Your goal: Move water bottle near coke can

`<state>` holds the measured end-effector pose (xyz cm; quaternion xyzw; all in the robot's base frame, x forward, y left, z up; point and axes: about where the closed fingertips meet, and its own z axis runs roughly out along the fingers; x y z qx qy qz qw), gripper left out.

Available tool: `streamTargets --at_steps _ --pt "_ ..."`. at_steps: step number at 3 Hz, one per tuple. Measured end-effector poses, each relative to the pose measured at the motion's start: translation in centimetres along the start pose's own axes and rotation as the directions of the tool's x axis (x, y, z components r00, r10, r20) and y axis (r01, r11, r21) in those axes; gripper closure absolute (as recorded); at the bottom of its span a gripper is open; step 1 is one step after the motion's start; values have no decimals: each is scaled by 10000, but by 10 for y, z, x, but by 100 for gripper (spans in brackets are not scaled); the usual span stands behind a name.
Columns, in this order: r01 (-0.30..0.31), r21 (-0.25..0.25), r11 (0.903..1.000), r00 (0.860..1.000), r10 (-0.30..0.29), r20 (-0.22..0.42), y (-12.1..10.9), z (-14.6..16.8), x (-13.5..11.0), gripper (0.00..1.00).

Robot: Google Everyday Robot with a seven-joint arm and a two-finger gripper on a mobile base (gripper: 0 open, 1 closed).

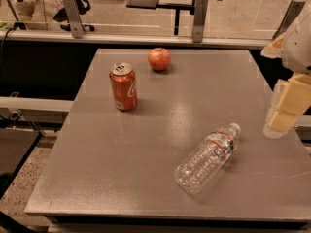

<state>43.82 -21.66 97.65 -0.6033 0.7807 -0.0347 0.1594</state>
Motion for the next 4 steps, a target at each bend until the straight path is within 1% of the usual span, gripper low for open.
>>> streamTargets --at_steps 1,2,3,4 --pt "20 18 10000 10000 -20 3 0 0 0 0" --pt "344 -83 9994 9994 -344 -24 0 6 -4 0" --pt "1203 -481 9916 9925 -1212 -152 3 26 -11 0" --pt "2292 -992 9683 9730 -2308 -45 10 56 -18 0"
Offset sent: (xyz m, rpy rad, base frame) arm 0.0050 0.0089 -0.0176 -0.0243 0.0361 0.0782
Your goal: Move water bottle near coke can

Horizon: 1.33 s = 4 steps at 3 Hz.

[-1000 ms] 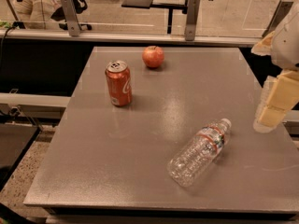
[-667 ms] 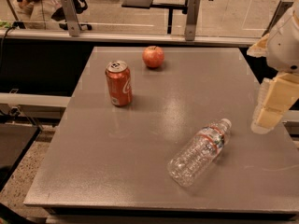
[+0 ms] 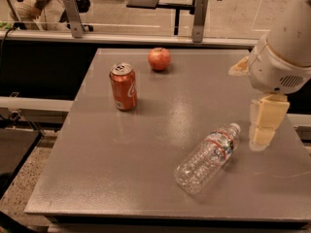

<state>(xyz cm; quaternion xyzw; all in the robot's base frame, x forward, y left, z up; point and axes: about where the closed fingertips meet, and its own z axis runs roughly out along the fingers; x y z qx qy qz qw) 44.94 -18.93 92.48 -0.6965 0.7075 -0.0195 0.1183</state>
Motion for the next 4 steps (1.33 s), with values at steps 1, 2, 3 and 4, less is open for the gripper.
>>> streamTargets --at_steps 1,2,3,4 --pt "1132 -463 9925 9934 -1121 247 9 24 -13 0" --pt "2390 -910 9668 9704 -2345 571 24 48 -27 0" --pt "3629 -1397 9213 9317 -3560 719 37 66 -32 3" --pt "4054 -1584 9003 9141 -3986 739 42 70 -33 15"
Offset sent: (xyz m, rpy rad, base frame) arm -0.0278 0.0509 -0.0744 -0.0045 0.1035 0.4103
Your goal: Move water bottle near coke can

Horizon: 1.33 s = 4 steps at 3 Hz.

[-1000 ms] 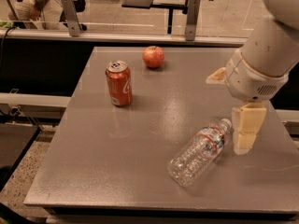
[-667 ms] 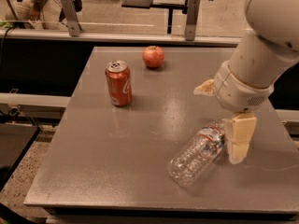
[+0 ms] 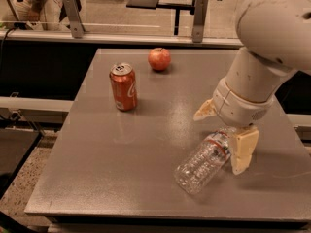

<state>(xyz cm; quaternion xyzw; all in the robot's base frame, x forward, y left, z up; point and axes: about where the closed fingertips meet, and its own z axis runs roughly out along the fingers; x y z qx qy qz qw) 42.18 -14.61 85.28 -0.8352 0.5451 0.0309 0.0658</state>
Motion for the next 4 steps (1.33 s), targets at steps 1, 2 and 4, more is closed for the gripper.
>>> streamTargets --at_steps 1,2,4 --pt "275 -260 9993 9995 -280 -167 5 3 1 33" --pt "160 -250 9996 9991 -170 -398 1 0 4 56" --pt "-239 360 9991 9958 270 -872 -44 -25 8 100"
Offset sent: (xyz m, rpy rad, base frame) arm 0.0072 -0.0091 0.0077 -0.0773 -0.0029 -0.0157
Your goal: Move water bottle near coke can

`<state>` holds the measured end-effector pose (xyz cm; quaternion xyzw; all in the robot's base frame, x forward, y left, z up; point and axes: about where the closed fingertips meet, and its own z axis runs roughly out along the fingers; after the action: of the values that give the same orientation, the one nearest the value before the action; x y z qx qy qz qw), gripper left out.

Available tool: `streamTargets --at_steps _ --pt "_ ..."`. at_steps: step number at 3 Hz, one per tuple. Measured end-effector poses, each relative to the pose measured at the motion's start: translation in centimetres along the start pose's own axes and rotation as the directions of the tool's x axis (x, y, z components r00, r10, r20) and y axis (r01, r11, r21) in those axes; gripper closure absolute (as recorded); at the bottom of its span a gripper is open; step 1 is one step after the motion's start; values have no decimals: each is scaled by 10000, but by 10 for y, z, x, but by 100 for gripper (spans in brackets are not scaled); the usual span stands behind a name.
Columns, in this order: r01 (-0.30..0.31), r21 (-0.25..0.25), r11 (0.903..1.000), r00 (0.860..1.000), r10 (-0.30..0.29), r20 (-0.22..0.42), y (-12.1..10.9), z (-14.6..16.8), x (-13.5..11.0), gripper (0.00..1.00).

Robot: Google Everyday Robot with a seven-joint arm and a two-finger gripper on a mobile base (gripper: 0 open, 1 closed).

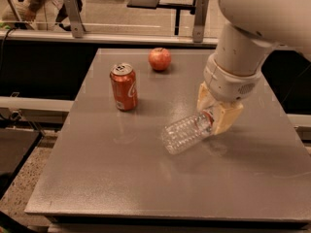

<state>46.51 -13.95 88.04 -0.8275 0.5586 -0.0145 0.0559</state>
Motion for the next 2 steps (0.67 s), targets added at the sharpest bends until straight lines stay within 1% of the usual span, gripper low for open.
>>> streamTargets --at_steps 1,2 --pt "16 490 9988 9999 -9 -143 -38 -12 -6 100" --pt "236 796 9965 9996 -223 -179 -75 -12 -19 100"
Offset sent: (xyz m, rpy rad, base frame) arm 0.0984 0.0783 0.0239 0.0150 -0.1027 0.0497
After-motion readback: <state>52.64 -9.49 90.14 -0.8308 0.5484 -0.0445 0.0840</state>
